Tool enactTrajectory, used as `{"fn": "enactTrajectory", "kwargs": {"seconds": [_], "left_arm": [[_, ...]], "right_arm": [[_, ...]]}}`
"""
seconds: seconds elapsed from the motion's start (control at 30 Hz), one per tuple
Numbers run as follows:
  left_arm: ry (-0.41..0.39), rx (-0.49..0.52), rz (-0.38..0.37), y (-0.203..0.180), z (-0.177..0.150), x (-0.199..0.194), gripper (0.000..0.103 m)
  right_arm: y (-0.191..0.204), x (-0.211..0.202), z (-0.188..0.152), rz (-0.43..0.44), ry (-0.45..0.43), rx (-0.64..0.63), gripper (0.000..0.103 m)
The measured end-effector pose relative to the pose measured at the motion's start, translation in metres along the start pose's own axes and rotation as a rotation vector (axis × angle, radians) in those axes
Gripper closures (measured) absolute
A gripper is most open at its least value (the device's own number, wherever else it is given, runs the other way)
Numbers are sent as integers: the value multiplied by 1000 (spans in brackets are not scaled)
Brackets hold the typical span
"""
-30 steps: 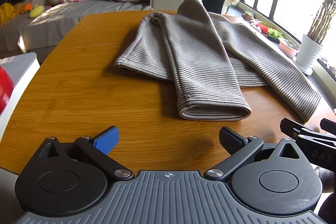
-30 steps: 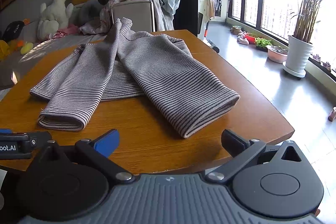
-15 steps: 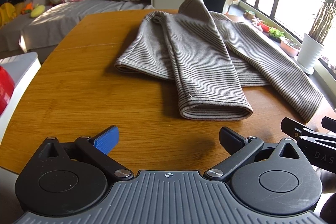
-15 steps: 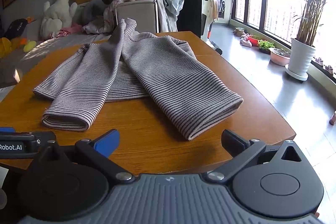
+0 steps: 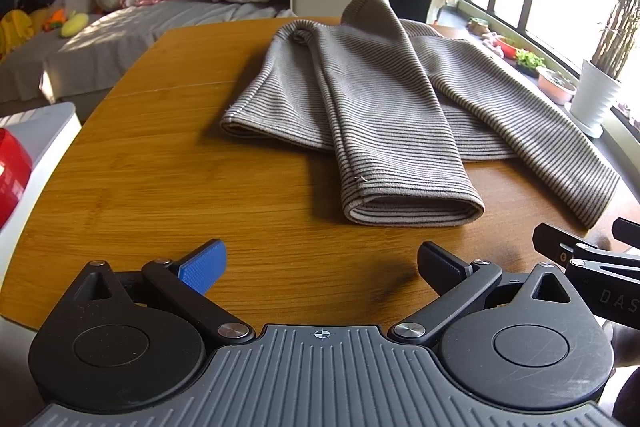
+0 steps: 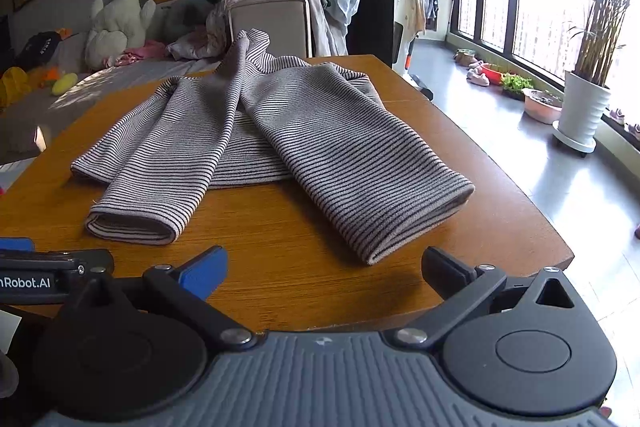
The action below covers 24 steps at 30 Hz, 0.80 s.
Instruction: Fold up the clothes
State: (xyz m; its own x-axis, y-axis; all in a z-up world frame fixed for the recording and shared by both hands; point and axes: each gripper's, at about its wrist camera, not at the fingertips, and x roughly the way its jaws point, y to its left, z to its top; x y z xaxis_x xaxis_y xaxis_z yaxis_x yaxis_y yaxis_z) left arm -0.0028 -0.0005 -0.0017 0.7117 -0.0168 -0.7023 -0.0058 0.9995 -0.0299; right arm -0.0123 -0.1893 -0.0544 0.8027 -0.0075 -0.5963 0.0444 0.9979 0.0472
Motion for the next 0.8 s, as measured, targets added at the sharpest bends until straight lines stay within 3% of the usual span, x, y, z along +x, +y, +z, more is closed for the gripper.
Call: {"fn": "enactTrajectory", "kwargs": {"seconds": [0.8], "left_arm": [[-4,12,8,-1,-1,-2,0]], "right_arm": [[1,2,2,5,13,-1,0]]}}
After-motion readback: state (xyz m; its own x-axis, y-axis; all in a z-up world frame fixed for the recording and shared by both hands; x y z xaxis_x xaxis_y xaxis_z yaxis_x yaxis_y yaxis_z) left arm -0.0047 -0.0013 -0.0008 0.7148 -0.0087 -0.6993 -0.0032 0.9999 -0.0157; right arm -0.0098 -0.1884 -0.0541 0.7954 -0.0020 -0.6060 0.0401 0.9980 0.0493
